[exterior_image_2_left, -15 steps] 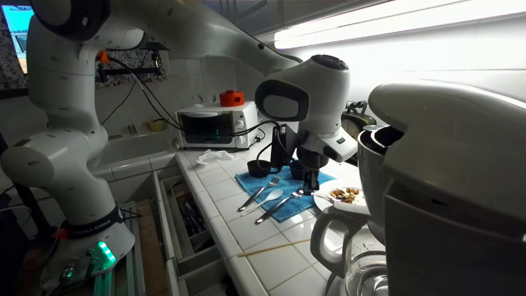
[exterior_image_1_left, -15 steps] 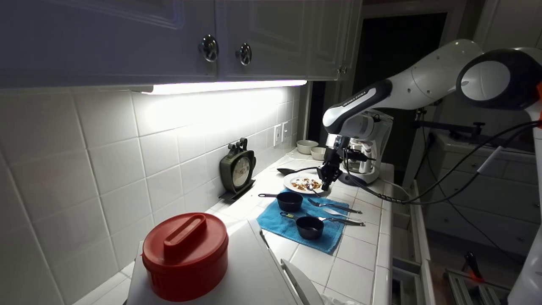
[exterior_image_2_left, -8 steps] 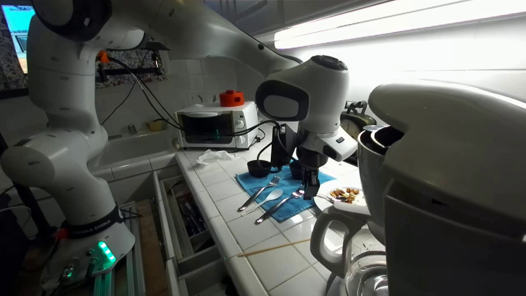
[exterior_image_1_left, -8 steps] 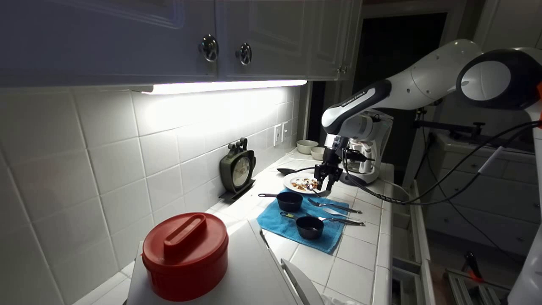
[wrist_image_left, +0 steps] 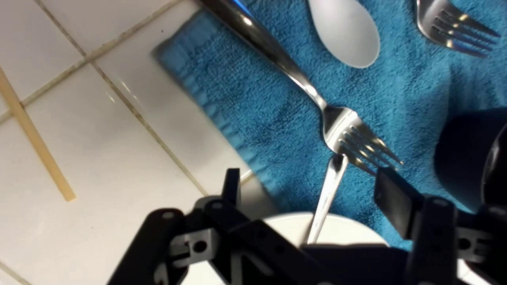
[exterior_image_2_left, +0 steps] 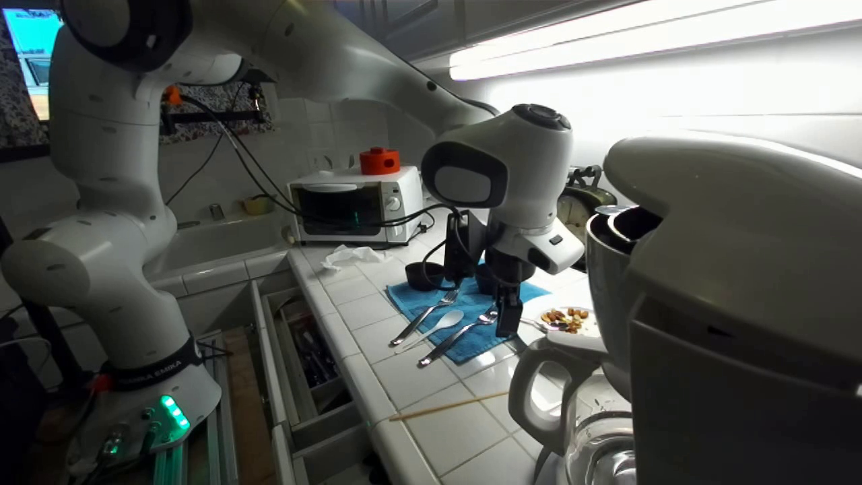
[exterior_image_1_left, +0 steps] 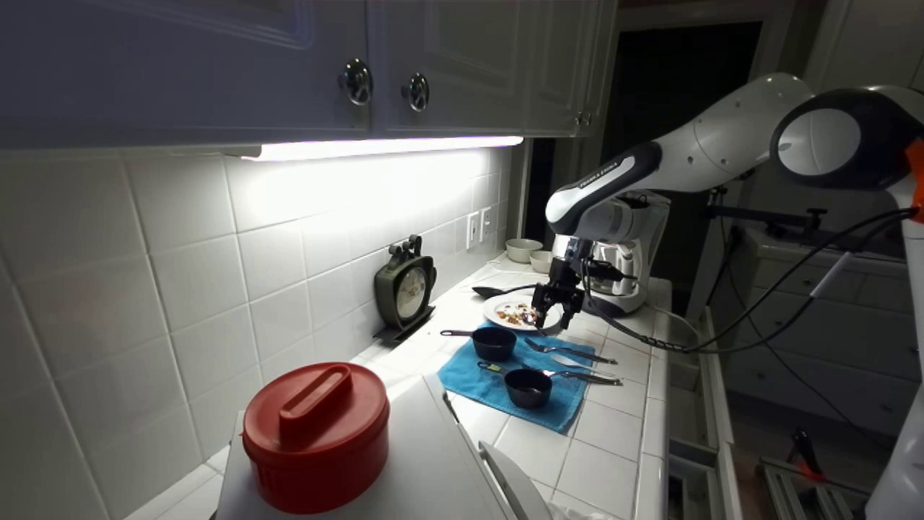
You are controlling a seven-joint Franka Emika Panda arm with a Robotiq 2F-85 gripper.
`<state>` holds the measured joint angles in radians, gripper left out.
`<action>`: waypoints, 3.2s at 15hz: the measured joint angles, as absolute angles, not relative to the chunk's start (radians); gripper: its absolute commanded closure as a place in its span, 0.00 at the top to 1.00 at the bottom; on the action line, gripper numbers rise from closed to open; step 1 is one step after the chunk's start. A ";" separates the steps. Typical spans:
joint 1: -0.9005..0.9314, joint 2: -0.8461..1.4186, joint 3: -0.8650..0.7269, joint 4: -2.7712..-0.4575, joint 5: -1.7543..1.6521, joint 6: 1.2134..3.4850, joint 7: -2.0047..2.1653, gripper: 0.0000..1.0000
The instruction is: Use the silver spoon to remove some contents from the white plate and put them on the blue towel.
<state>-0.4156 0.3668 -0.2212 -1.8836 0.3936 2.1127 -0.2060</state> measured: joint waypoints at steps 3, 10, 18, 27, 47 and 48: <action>-0.416 0.371 -0.221 -1.884 0.396 2.113 -0.202 0.53; -0.417 0.383 -0.221 -1.881 0.417 2.121 -0.197 0.64; -0.417 0.391 -0.215 -1.872 0.433 2.124 -0.192 0.22; -0.417 0.413 -0.210 -1.849 0.438 2.125 -0.188 0.23; -0.426 0.421 -0.207 -1.841 0.472 2.125 -0.187 0.06; -0.426 0.421 -0.207 -1.841 0.472 2.126 -0.188 0.06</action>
<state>-0.4261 0.4206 -0.2071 -1.8414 0.4717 2.1256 -0.1875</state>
